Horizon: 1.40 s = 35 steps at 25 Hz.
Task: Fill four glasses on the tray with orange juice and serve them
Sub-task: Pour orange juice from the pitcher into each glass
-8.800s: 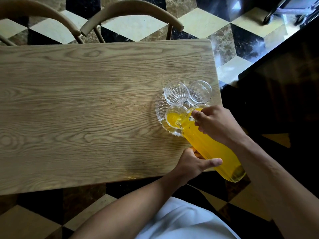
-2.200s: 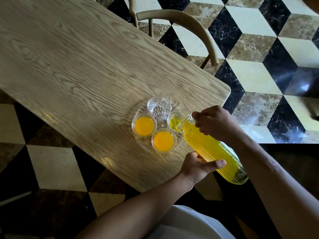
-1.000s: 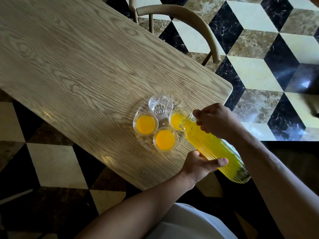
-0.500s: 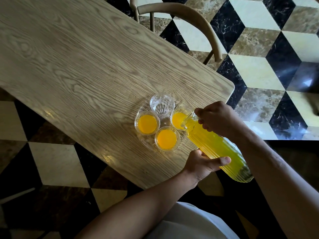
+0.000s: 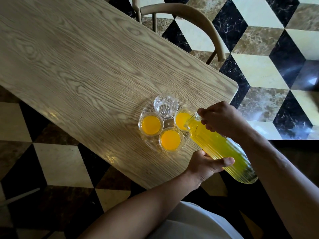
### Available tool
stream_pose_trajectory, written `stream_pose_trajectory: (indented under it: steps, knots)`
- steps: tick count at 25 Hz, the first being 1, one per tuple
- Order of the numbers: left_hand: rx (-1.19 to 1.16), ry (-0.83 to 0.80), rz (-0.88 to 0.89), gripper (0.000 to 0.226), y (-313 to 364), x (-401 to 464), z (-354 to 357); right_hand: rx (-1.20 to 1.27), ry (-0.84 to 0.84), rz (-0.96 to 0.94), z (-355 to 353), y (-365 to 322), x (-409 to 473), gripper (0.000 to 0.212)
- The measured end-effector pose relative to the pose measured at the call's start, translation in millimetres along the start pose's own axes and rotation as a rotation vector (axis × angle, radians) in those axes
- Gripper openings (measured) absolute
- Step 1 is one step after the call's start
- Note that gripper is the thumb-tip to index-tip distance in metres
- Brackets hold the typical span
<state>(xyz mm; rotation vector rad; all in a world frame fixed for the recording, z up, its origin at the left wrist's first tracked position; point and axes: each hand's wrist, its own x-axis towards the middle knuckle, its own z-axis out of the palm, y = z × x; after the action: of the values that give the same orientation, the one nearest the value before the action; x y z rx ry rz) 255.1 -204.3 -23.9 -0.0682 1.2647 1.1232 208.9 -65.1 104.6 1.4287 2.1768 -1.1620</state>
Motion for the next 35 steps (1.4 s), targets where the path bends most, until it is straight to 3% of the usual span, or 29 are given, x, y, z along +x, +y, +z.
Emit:
stream_pose_trajectory:
  steps: [8,12,15,20,26,31,35]
  knots:
    - [0.079,0.063,-0.016,0.088,5.1,7.1,-3.6,0.082,0.003,-0.025,-3.3,6.6,1.2,0.046]
    - [0.151,0.098,0.063,0.077,0.0,6.3,-7.4,0.17,-0.015,-0.036,-6.1,9.6,-3.0,0.044]
    - [0.132,0.119,0.066,0.094,1.4,5.4,-7.3,0.238,-0.023,-0.043,-8.1,10.8,-6.7,0.041]
    - [0.192,0.127,0.069,0.084,7.8,1.1,-10.5,0.275,-0.012,-0.074,-10.6,5.4,-10.5,0.042]
    - [0.177,0.166,0.127,0.107,20.9,-3.6,-14.8,0.262,-0.028,-0.111,-10.3,-10.3,-5.9,0.042]
    - [0.179,0.144,0.15,0.076,32.9,-7.8,-27.4,0.225,-0.042,-0.131,-7.9,-24.0,-1.0,0.043]
    - [0.158,0.16,0.162,0.074,39.6,-8.8,-32.8,0.201,-0.052,-0.136,-3.8,-34.9,5.2,0.042]
